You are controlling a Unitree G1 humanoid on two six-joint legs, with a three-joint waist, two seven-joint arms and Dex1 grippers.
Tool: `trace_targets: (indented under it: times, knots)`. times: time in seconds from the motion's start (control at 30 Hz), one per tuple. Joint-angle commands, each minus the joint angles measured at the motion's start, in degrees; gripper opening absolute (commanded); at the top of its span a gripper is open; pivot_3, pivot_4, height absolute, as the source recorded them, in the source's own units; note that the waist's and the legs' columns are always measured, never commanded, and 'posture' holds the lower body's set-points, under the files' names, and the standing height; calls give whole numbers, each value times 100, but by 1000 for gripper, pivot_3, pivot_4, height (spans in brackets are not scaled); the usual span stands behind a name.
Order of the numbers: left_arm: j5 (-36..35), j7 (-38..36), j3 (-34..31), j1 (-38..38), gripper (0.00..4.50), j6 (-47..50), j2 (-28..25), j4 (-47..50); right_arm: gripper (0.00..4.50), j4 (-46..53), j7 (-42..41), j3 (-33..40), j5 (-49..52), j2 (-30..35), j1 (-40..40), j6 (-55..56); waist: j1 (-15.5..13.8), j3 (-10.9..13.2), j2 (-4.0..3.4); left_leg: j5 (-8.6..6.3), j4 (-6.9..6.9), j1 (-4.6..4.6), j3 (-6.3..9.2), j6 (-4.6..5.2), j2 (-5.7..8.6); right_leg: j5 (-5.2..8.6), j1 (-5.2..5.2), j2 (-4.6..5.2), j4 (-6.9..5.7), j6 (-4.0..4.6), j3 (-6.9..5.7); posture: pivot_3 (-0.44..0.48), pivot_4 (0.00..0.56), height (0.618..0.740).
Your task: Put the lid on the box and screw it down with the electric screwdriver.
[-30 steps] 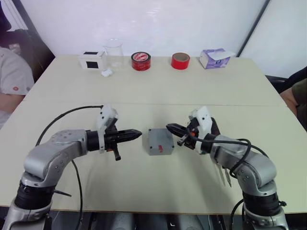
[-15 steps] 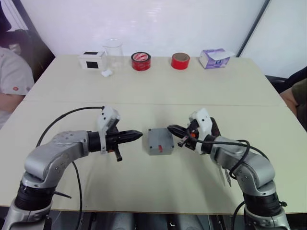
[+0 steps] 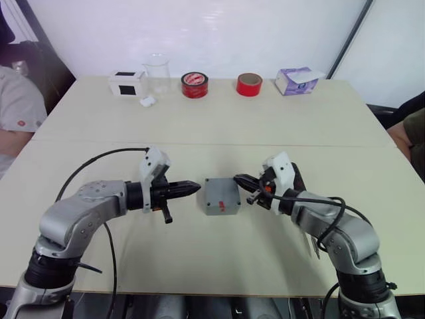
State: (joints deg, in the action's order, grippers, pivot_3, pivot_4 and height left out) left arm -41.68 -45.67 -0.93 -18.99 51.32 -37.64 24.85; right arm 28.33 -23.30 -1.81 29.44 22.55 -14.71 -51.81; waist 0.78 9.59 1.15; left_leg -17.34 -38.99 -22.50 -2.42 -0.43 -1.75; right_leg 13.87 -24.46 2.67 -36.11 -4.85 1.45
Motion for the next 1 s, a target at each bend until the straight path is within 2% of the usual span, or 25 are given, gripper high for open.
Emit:
trace_targets:
  times: [0.03, 0.4, 0.53, 0.7, 0.8, 0.93, 1.0]
  knots:
    - [9, 9, -13, -83, 0, -128, 11, 75, 83, 23, -17, -18, -49, -11, -78, 163, 0, 0, 0, 0, 0, 0, 0, 0, 0, 0, 0, 0, 0, 0, 0, 0, 150, 740]
    - [-26, 118, 18, -9, 0, -117, 38, 159, 83, -153, 4, -163, -235, 35, -181, 199, 0, 0, 0, 0, 0, 0, 0, 0, 0, 0, 0, 0, 0, 0, 0, 0, 150, 740]
    - [-17, 106, 20, -5, 0, -132, 36, 133, 1033, -175, -18, -204, -315, 85, -224, 209, -1, 0, 0, 0, 0, 0, 0, 0, 0, 0, 0, 0, 0, 0, 0, 0, 150, 740]
    - [-23, 93, 5, -22, 0, -158, 62, 91, 2991, -59, 15, -12, -293, 158, -238, 102, 2, 0, 0, 0, 0, 0, -1, 0, 1, 0, 0, 0, 0, 0, 0, 0, 150, 740]
    - [-41, 112, 11, -54, 0, -160, 113, 98, 2991, 110, 67, 290, -115, 216, -289, -135, -6, 0, 0, 0, 0, 0, -1, 0, 1, 0, 0, 0, 0, 0, 0, 0, 150, 740]
    - [-92, 9, 100, -183, 0, -155, 128, 242, 2991, 470, 182, 1211, 516, 454, -582, -1026, -7, 1, -1, 0, 0, -1, -1, 0, 1, 0, 0, 2, 0, 0, 1, 0, 150, 740]
    - [-185, -113, 190, -190, 0, -106, 100, 413, 3509, 505, 298, 1809, 760, 802, -851, -1835, -15, 2, -3, 0, 0, -1, 0, 0, 1, 0, 0, 1, 0, 0, 1, 0, 150, 740]
